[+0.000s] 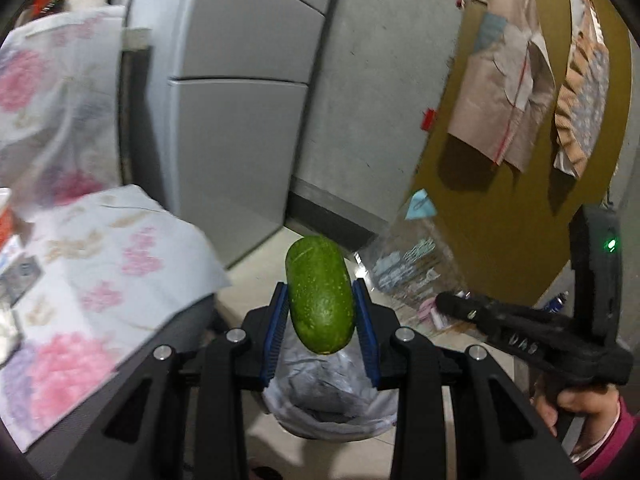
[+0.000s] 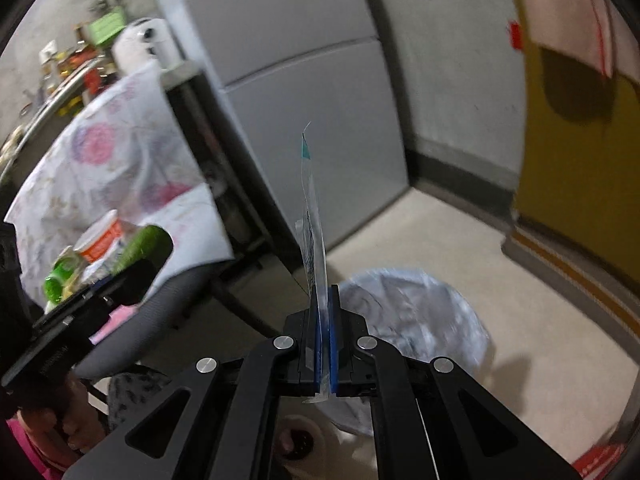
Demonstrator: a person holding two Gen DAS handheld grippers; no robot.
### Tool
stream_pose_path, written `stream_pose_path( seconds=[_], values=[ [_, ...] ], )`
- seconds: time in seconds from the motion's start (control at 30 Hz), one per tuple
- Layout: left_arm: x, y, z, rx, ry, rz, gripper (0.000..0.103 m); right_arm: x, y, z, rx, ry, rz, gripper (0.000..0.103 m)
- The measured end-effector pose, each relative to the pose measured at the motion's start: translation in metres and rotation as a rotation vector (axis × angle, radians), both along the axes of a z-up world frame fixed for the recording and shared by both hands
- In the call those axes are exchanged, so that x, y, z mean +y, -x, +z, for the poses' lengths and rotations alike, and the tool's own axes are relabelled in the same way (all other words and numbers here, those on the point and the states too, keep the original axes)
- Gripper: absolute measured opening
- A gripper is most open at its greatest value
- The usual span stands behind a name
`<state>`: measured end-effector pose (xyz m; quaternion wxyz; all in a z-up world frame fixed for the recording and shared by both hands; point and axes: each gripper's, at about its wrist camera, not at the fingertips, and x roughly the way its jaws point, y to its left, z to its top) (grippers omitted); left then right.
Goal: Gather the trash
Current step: 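Carry both items to the bin and open both tools to drop them, then move both tools back toward the chair seat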
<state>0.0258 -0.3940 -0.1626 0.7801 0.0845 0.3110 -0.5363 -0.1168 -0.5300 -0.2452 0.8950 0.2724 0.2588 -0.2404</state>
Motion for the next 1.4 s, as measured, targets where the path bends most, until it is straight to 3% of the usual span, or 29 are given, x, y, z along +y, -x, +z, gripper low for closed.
stream_pose_path(
  seconds=[0.13, 0.33, 0.4, 0.43, 0.47, 0.67, 0.9, 1.13, 1.4],
  values=[
    [-0.025, 0.007, -0.01, -0.002, -0.025, -0.044, 0.031, -0.019, -0.003, -0.025, 0.004, -0.085, -0.012, 0.004],
    [-0.048, 0.007, -0.013, 0.003, -0.035, -0.077, 0.032, -0.034, -0.011, -0.043, -0.009, -0.132, -0.042, 0.014],
    [-0.052, 0.007, -0.011, 0.002, -0.027, -0.081, 0.043, -0.04, -0.009, -0.047, -0.012, -0.16, -0.058, 0.034],
    [-0.052, 0.007, -0.008, -0.003, -0.02, -0.081, 0.045, -0.042, -0.007, -0.048, -0.016, -0.168, -0.065, 0.05],
    [-0.051, 0.007, -0.006, -0.01, -0.014, -0.079, 0.045, -0.043, -0.005, -0.047, -0.017, -0.164, -0.08, 0.051],
    [-0.032, 0.0, 0.002, -0.022, 0.002, -0.029, 0.045, -0.041, 0.011, -0.022, -0.035, -0.073, -0.132, 0.051],
    [0.008, -0.016, 0.011, -0.03, 0.01, 0.072, 0.046, -0.007, 0.01, 0.037, -0.102, 0.104, -0.125, 0.051],
    [0.068, -0.028, 0.023, -0.068, -0.03, 0.204, 0.051, 0.042, -0.008, 0.089, -0.174, 0.275, -0.059, 0.048],
    [0.153, -0.047, 0.037, -0.092, -0.052, 0.392, 0.064, 0.091, -0.066, 0.104, -0.127, 0.274, 0.136, 0.049]
  ],
)
